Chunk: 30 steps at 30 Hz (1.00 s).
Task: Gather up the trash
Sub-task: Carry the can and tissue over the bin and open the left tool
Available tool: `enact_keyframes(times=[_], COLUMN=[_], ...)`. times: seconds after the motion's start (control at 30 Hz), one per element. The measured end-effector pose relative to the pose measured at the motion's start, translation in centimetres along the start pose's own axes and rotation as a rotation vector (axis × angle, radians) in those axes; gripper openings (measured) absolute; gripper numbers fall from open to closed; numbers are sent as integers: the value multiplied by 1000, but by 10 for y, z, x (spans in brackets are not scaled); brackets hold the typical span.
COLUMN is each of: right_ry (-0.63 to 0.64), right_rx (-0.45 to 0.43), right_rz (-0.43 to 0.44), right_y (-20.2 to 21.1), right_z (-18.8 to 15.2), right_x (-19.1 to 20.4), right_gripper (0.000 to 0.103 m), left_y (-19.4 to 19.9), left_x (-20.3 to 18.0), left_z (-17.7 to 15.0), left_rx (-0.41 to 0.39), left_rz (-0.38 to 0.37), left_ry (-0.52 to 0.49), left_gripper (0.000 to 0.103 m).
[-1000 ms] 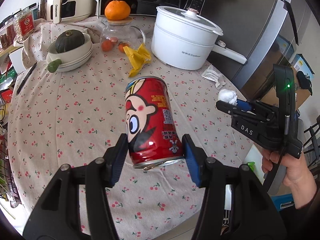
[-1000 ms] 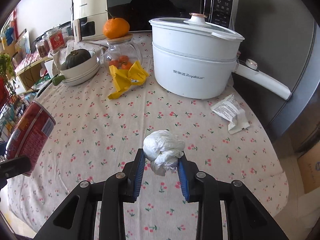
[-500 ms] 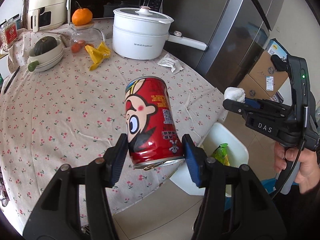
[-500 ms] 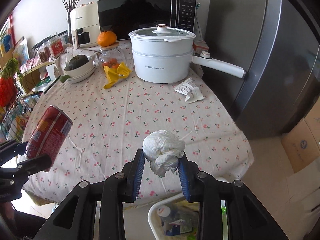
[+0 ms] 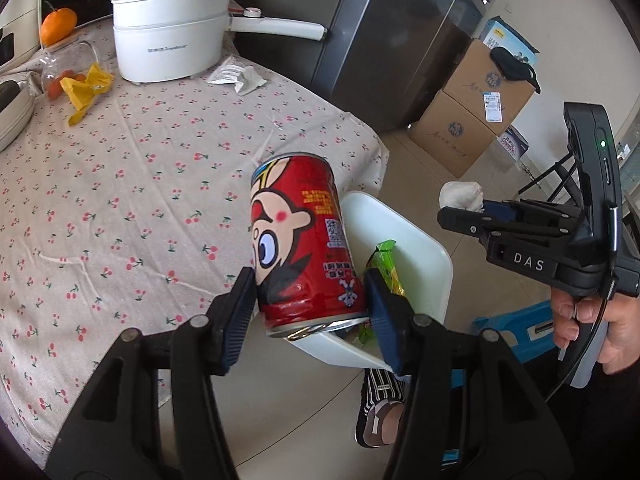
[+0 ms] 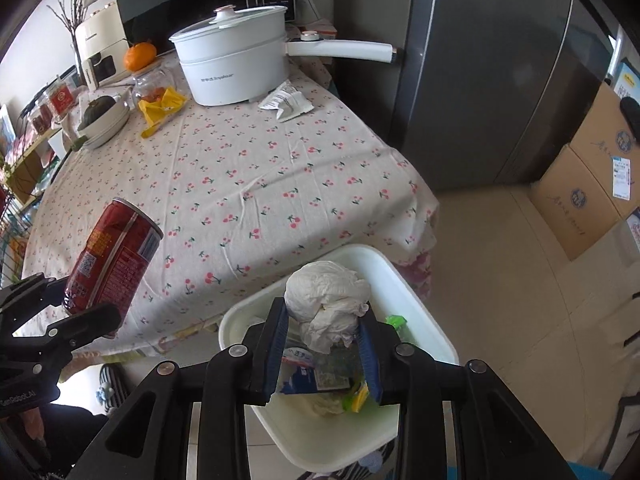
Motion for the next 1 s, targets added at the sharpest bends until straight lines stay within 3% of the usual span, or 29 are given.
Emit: enact_keyframes(times=[0.4,0.6,0.73,0.83,1.0], right_ry=[-87,-101,-102,-108,-114], right_rx=[79,113,131,142,164], right_rz=[-63,-76,-81,-81,-73], right_y=[-12,-20,-25,-27,-33], right_z=[-25,-30,-33,-35,-37], right_x=[-55,-65,-69,-73,-74], right_gripper=[35,35,35,35,35], left_y=[-97,-115,-113,-102,-77], left_x=[-51,-61,-62,-56,-43], left_z=[-28,-36,-35,-30,-23], left_rx=[258,341,348,319,256], left_rz=[-111,-134,-131,-123,-74], left_ry=[-78,-106,-110,-101,-121], left_gripper=[57,57,59,75,83])
Point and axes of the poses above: each gripper's, at about its wrist camera, not at the fingertips, and y roughly against the way its jaws point, x to its left, z to its top, the point moved 1 cm from there along -y, roughly the way its jaws point, and after that the axes turned 2 degrees about -y, right-handed, at the moved point
